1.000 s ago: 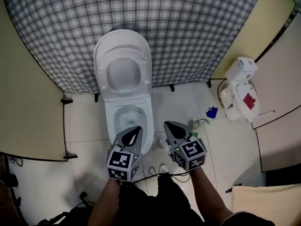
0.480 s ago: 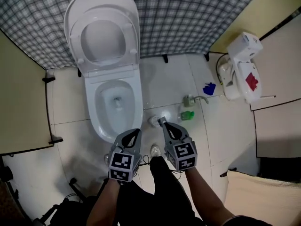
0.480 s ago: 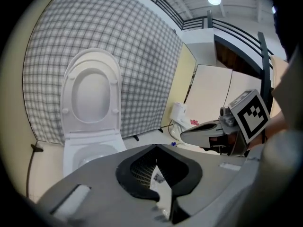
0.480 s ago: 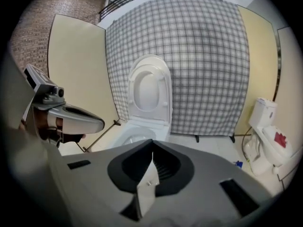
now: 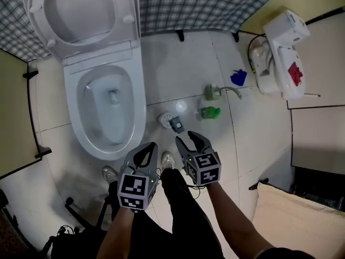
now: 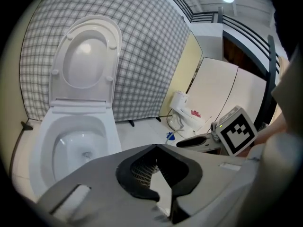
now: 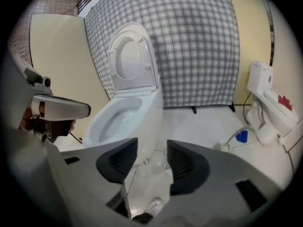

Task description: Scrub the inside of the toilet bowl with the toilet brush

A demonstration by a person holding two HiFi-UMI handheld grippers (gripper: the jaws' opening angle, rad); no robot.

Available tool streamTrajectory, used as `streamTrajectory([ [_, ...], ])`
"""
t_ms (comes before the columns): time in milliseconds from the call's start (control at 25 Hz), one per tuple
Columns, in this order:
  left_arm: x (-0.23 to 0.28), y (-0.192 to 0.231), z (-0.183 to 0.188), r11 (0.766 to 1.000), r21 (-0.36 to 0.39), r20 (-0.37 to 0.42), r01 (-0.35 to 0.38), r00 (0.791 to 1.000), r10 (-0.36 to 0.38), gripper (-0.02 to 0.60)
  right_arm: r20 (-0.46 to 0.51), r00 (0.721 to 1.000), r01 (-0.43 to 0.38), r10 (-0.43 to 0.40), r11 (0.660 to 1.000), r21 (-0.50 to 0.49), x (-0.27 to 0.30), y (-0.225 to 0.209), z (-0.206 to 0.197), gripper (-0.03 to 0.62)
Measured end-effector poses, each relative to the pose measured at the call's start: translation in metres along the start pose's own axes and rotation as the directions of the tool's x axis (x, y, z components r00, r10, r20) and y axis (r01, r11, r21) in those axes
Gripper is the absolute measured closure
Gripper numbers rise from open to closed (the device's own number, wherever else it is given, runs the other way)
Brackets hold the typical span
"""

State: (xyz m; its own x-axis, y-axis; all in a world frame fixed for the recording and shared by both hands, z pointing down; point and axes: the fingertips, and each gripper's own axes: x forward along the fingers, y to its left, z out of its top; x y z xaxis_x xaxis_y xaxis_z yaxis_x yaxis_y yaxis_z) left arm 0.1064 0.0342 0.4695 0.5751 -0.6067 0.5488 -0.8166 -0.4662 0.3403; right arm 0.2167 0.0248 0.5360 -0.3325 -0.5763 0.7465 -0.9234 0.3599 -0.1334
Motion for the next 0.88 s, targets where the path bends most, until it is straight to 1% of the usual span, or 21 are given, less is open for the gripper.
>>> streamTrajectory([
  [40, 0.006, -0.001, -0.008, 1.000, -0.009, -0.003, 0.003, 1.000, -0.003, 0.574, -0.014, 1.000, 0.001, -0.001, 1.000, 0.013, 0.012, -0.006, -0.011, 0.368],
  [120, 0.019, -0.002, -0.023, 1.000, -0.021, -0.010, 0.010, 1.000, -0.010, 0.574, -0.032, 0.999, 0.019, -0.018, 0.999, 0.030, 0.037, -0.017, -0.025, 0.368],
  [160, 0.025, -0.004, -0.031, 1.000, -0.021, -0.017, 0.018, 1.000, -0.019, 0.574, -0.035, 0.999, 0.030, -0.030, 0.999, 0.025, 0.050, -0.024, -0.033, 0.365],
  [280, 0.041, -0.011, -0.053, 0.998, 0.004, -0.048, 0.058, 0.997, -0.058, 0.574, -0.020, 0.997, 0.068, -0.069, 0.997, -0.026, 0.085, -0.041, -0.055, 0.303],
  [360, 0.051, -0.008, -0.060, 0.998, 0.002, -0.047, 0.062, 0.997, -0.061, 0.574, -0.029, 0.997, 0.072, -0.074, 0.996, -0.047, 0.105, -0.045, -0.061, 0.303],
  [480, 0.062, 0.004, -0.067, 0.999, -0.027, -0.041, 0.035, 0.999, -0.036, 0.574, -0.040, 0.996, 0.074, -0.076, 0.996, -0.053, 0.133, -0.051, -0.072, 0.303],
  [640, 0.067, 0.008, -0.076, 0.998, -0.056, -0.048, 0.027, 0.998, -0.030, 0.574, -0.069, 0.993, 0.087, -0.091, 0.994, -0.071, 0.155, -0.057, -0.086, 0.303],
  [680, 0.068, 0.009, -0.078, 0.998, -0.061, -0.050, 0.026, 0.998, -0.029, 0.574, -0.075, 0.992, 0.095, -0.101, 0.992, -0.080, 0.159, -0.059, -0.089, 0.309],
  [720, 0.069, 0.010, -0.080, 0.997, -0.066, -0.052, 0.025, 0.998, -0.028, 0.574, -0.073, 0.991, 0.103, -0.109, 0.991, -0.091, 0.161, -0.061, -0.090, 0.346],
  [760, 0.069, 0.011, -0.081, 0.997, -0.072, -0.054, 0.023, 0.998, -0.027, 0.574, -0.064, 0.991, 0.108, -0.115, 0.989, -0.104, 0.163, -0.061, -0.090, 0.361],
  [880, 0.071, 0.014, -0.084, 0.996, -0.090, -0.055, 0.017, 0.998, -0.022, 0.574, -0.053, 0.992, 0.102, -0.111, 0.984, -0.146, 0.167, -0.057, -0.087, 0.362],
])
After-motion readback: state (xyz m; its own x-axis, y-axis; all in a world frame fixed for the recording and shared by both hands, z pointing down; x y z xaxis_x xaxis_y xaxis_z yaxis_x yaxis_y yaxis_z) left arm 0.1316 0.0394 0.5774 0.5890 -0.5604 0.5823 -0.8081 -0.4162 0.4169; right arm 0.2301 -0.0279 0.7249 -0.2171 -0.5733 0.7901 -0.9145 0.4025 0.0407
